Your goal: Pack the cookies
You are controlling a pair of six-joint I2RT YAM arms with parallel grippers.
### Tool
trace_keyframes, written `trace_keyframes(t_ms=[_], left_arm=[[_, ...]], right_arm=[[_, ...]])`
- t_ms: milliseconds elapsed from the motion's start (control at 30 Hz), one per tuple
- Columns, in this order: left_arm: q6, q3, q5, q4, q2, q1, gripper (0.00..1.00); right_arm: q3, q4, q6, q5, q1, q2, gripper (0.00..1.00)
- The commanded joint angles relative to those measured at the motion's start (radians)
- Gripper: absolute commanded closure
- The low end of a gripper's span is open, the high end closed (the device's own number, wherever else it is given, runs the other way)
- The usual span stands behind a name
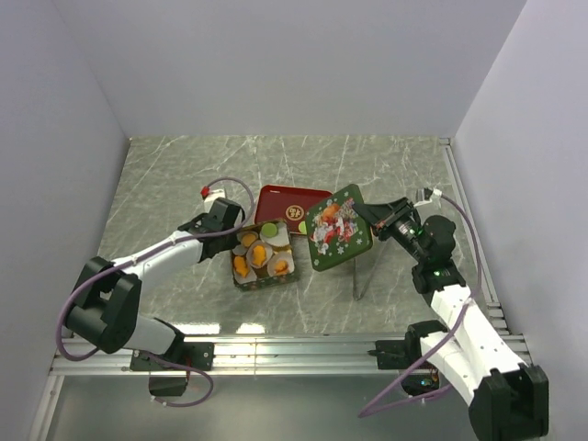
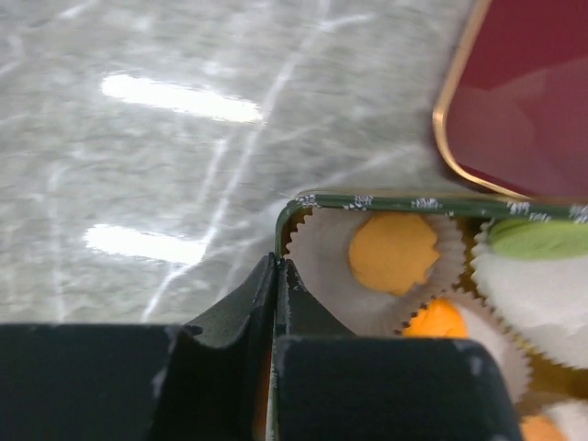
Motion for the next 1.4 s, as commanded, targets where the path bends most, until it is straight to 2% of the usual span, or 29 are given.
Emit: trace_keyframes(t_ms=[0,333,600,767,1100,1267,1367], left_arm=[[-0.024,0.006,-0.055,-0.106,-0.004,0.039,0.98],[-0.033,0.055,-0.068,-0.164,-0.020,0.051,0.92],[0.102,-0.017,-0.012,-0.095,-0.177,0.050,0.99],[0.123,-0.024,0.019,-0.110,-0.189,0.051,0.99],[0.140,0.103,0.088,-0.182,0.045,0.050,0.99],[0.113,0.156,0.061,-0.211,0.102,0.051,1.00],[0.064,0.254,0.011,-0.276,0.176,0.051,1.00]], right_arm=[[0.073,0.196,0.056,-0.028,0.017,0.051,1.00],[0.116,0.319,0.123,-0.058,0.058,0.210,1.00],[0.056,0.314,0.128,-0.033,0.072,0.160,1.00],[-0.007,0.325,0.149,-0.008,0.078,0.123,1.00],[-0.014,0.285,0.140,0.007,0.078,0.075,1.00],[-0.028,0.279,0.143,0.018,0.080,0.058,1.00],[-0.033,0.274,0.140,0.021,0.080,0.049,1.00]])
